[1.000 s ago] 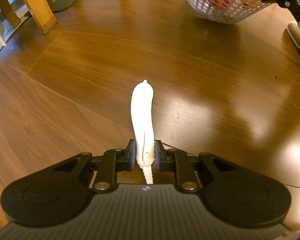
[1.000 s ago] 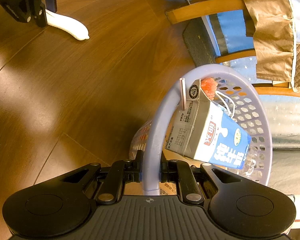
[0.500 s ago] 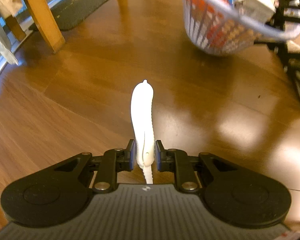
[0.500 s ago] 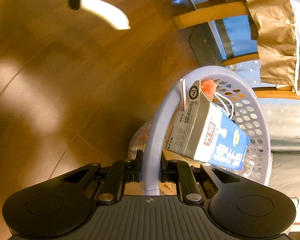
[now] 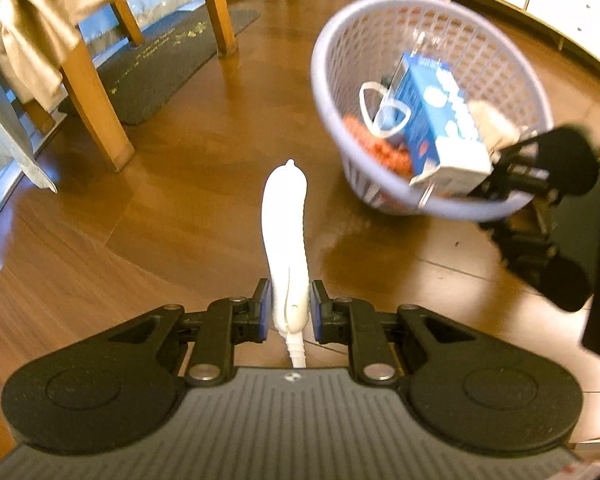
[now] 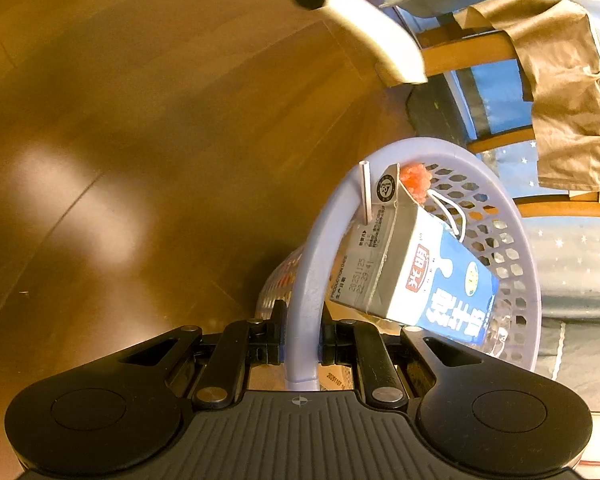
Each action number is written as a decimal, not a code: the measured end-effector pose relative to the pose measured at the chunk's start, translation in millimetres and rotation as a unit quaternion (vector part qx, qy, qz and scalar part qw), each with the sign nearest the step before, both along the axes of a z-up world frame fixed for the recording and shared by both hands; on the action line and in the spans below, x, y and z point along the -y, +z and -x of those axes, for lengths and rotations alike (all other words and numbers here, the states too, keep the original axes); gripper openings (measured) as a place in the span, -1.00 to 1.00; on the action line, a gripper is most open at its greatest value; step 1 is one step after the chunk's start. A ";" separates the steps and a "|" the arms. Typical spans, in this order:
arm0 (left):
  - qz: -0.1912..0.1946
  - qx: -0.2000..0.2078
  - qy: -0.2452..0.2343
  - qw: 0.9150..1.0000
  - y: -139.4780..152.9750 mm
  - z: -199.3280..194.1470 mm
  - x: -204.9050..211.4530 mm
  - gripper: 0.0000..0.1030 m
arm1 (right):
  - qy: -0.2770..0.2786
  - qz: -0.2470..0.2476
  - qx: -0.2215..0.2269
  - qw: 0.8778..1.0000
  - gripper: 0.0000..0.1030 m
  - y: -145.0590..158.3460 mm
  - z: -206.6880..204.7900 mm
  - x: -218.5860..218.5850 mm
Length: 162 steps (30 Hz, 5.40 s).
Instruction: Collect trash
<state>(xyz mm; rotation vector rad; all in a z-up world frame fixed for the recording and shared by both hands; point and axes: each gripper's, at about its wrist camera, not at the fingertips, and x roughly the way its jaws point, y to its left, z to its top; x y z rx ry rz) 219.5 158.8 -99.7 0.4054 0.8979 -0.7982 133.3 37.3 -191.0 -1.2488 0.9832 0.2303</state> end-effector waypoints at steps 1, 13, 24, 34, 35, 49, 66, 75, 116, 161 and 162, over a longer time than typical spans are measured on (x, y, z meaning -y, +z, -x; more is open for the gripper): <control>0.002 0.000 -0.002 1.000 5.0 1.0 -0.6 -0.69 | 0.001 -0.001 -0.002 1.000 -0.80 -0.1 -0.1 0.1; 0.005 -0.010 -0.018 1.000 49.3 2.3 1.0 -0.69 | 0.000 -0.027 -0.017 0.999 -0.80 5.4 0.6 -4.7; 0.005 -0.024 -0.038 0.999 73.8 -11.7 20.8 -0.69 | 0.005 -0.063 -0.037 0.997 -0.80 12.4 2.9 -10.0; -0.016 -0.041 -0.071 0.996 81.3 -16.7 50.1 -0.69 | -0.005 -0.119 -0.064 0.991 -0.80 23.3 4.2 -10.5; -0.016 -0.044 -0.072 0.996 80.6 -18.2 53.0 -0.69 | -0.004 -0.125 -0.069 0.990 -0.80 25.2 2.8 -10.0; -0.033 -0.062 -0.091 0.993 78.1 -41.0 102.1 -0.69 | 0.017 -0.152 -0.084 0.985 -0.80 43.0 11.2 -1.6; -0.008 -0.100 -0.050 0.994 65.5 -50.3 140.8 -0.36 | -0.023 -0.189 -0.085 0.978 -0.58 73.3 40.8 7.8; 0.012 -0.081 -0.022 0.996 83.0 -49.3 120.3 -0.35 | -0.060 -0.245 -0.063 0.966 -0.43 102.5 40.7 21.9; 0.101 -0.047 0.279 0.954 149.2 135.1 -4.0 0.98 | -0.378 -0.438 0.029 0.815 0.23 220.3 125.8 73.8; 0.050 -0.087 0.338 0.936 149.2 206.9 -28.9 0.98 | -0.403 -0.417 -0.003 0.815 0.23 248.4 161.1 25.6; 0.050 -0.087 0.338 0.936 148.9 206.9 -29.1 0.98 | -0.403 -0.417 -0.003 0.814 0.23 248.2 161.1 25.8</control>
